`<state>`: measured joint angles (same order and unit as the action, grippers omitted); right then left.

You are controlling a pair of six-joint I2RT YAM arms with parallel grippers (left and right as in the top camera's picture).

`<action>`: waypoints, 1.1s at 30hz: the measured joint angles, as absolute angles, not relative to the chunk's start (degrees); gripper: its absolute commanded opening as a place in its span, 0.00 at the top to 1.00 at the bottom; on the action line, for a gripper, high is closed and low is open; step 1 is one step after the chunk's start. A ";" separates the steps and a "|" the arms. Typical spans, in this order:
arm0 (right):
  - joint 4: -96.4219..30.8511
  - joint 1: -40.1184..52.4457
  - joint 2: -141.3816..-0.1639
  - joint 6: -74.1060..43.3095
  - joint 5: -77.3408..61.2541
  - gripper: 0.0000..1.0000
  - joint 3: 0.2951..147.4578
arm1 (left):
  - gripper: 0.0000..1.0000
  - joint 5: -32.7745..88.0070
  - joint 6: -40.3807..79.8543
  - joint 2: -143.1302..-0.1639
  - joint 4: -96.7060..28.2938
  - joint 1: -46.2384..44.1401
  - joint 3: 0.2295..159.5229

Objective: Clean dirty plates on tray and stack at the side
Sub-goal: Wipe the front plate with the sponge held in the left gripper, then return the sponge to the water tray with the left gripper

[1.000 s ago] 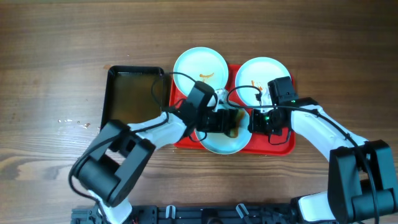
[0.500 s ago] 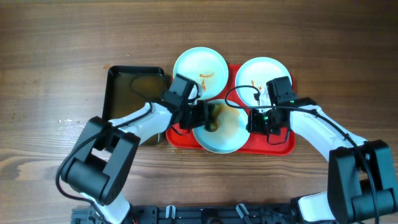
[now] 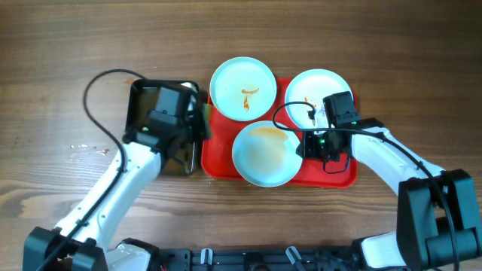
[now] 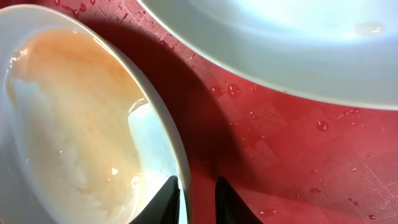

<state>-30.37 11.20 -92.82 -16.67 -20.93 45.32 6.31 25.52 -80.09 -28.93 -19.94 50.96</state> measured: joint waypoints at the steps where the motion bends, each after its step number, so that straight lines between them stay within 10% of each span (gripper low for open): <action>1: -30.37 11.20 -92.82 -16.67 -20.93 0.79 45.32 | 0.96 3.62 25.50 -80.27 -28.97 -17.50 50.96; 11: -30.37 11.20 -92.82 -16.67 -20.93 0.79 45.32 | 0.92 -0.19 22.44 -93.47 -29.26 -9.78 50.96; 13: -30.37 11.20 -92.82 -16.67 -20.93 0.80 45.32 | 0.68 -0.21 19.44 -95.46 -29.58 -9.78 50.94; 14: -30.37 11.20 -92.82 -16.67 -20.93 0.79 45.32 | 0.34 -0.19 16.78 -96.42 -29.54 -9.78 50.96; 33: -30.59 11.20 -92.82 -16.67 -20.93 0.79 45.32 | 0.35 -1.04 10.11 -96.66 -23.75 -9.78 50.94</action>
<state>-30.59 11.20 -92.82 -16.67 -20.93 45.32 -1.04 10.11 -96.66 -23.75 -9.78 50.94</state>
